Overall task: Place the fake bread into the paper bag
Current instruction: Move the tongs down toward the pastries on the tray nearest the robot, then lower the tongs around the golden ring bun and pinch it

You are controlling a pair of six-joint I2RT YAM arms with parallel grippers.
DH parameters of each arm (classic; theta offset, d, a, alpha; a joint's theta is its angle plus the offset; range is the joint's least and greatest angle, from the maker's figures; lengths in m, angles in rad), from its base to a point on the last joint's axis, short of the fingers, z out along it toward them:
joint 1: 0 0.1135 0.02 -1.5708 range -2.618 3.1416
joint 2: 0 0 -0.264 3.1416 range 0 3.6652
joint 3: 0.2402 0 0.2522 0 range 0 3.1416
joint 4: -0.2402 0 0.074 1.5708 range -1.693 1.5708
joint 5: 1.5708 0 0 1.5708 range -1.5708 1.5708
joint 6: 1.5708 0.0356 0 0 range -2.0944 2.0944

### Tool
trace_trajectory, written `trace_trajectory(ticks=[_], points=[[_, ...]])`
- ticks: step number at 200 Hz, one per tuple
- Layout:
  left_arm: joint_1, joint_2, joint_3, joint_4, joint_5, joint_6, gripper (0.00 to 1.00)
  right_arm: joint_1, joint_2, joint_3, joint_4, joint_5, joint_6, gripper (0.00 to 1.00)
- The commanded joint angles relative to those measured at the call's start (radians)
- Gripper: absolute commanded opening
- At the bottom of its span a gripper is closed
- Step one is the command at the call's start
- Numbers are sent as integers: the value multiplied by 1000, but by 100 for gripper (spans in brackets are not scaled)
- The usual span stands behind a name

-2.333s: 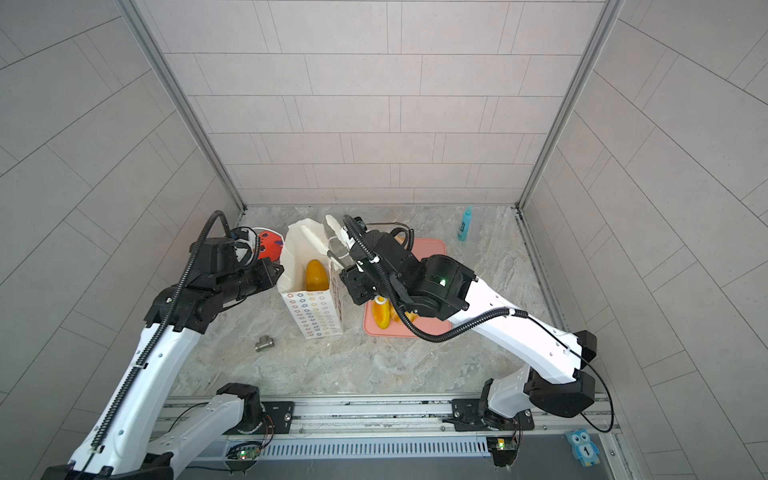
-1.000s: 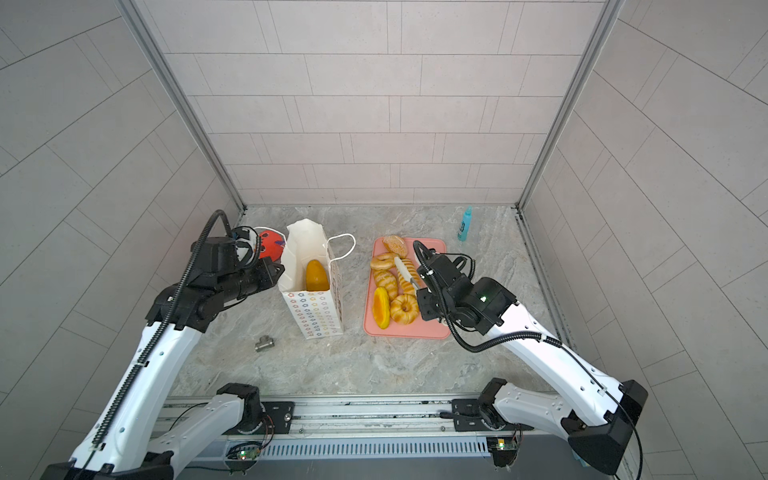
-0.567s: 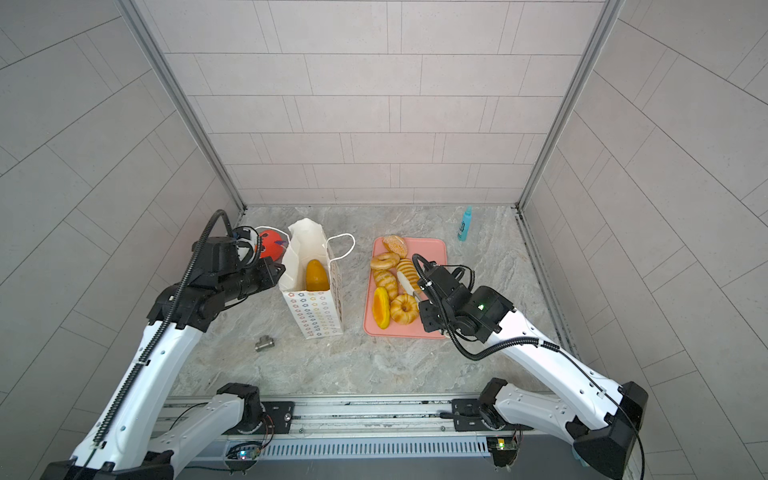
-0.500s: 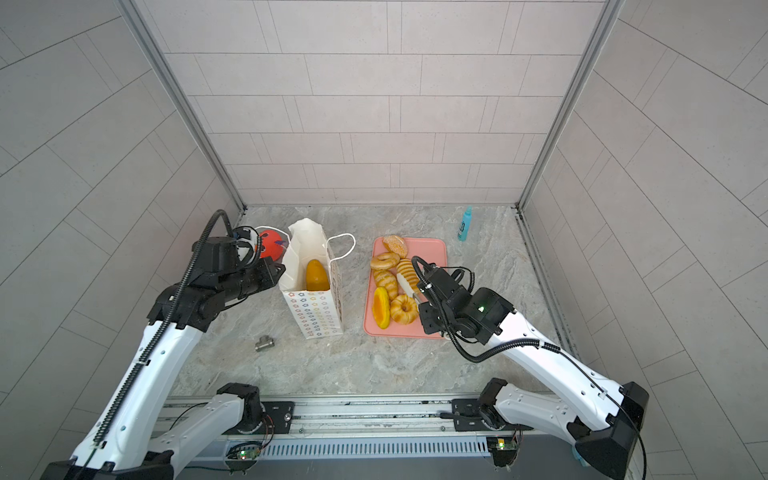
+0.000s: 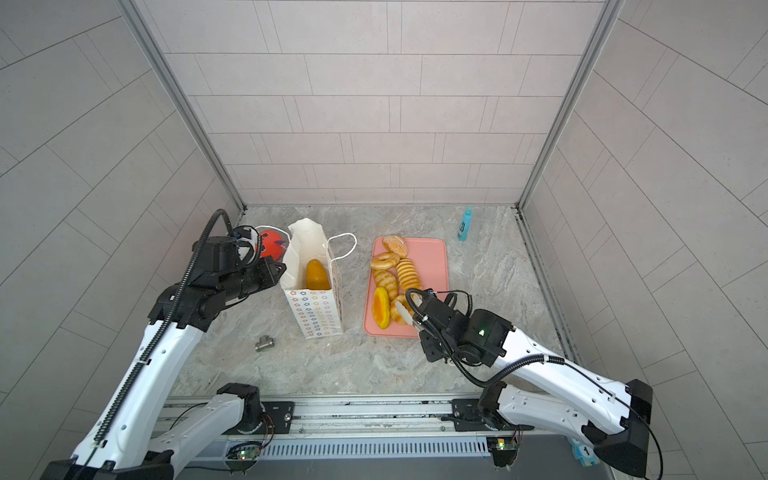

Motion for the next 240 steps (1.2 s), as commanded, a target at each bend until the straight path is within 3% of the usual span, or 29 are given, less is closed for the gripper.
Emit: trace_trajectory(ticks=[1,93,240], points=[[-2,1,-19,7,-2,-2,9,22,-38,-20,-26,33,52,44],[-2,0,-29,7,-10,-4,9,32,-54,-144,3,-39,41,48],[-3,3,-23,0,-18,0,9,-6,62,-132,124,3,-35,57]])
